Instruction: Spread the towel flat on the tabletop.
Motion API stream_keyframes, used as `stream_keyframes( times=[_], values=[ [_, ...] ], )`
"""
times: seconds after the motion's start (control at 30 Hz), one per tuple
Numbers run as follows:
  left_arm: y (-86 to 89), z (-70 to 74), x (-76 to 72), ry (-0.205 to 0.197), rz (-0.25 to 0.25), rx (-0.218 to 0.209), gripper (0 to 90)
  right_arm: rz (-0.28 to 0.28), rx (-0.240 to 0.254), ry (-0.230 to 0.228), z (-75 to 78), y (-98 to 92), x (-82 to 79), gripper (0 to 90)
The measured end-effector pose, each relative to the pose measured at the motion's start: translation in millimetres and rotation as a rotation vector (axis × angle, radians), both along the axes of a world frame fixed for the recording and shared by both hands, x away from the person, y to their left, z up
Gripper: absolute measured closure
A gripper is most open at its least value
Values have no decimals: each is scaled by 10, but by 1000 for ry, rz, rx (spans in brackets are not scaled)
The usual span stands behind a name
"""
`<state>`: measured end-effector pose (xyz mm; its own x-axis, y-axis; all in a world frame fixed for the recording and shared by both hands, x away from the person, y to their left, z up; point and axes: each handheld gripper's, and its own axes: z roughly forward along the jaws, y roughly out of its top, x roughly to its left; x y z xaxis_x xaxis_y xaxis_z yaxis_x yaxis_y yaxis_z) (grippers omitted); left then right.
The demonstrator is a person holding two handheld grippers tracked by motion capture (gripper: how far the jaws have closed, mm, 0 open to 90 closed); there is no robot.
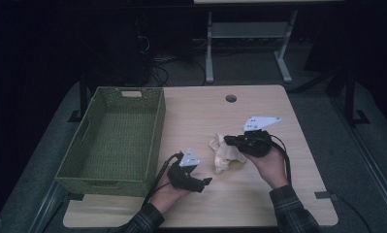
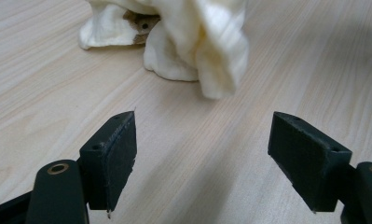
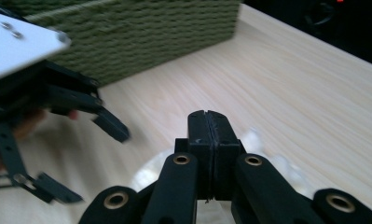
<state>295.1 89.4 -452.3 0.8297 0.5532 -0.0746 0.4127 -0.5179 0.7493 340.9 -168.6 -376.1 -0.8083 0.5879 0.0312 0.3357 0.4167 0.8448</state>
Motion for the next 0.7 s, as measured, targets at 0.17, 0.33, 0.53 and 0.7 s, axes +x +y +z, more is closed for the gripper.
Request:
stream_keyframes(
  times=[0.17, 0.33, 0.53, 0.7],
  values=[
    [3, -11, 11, 0, -2, 6, 233, -56, 10, 13, -62, -271, -25, 890],
    [-6, -21, 16, 2, -1, 4, 234, -103, -8, 29, -130, -473, -57, 890],
    [-27, -35, 64, 0, 5, 2, 244, -169, -33, 49, -264, -753, -139, 890],
    [-99, 0, 192, -21, 6, 19, 272, -209, -47, 70, -365, -928, -213, 890]
  ],
)
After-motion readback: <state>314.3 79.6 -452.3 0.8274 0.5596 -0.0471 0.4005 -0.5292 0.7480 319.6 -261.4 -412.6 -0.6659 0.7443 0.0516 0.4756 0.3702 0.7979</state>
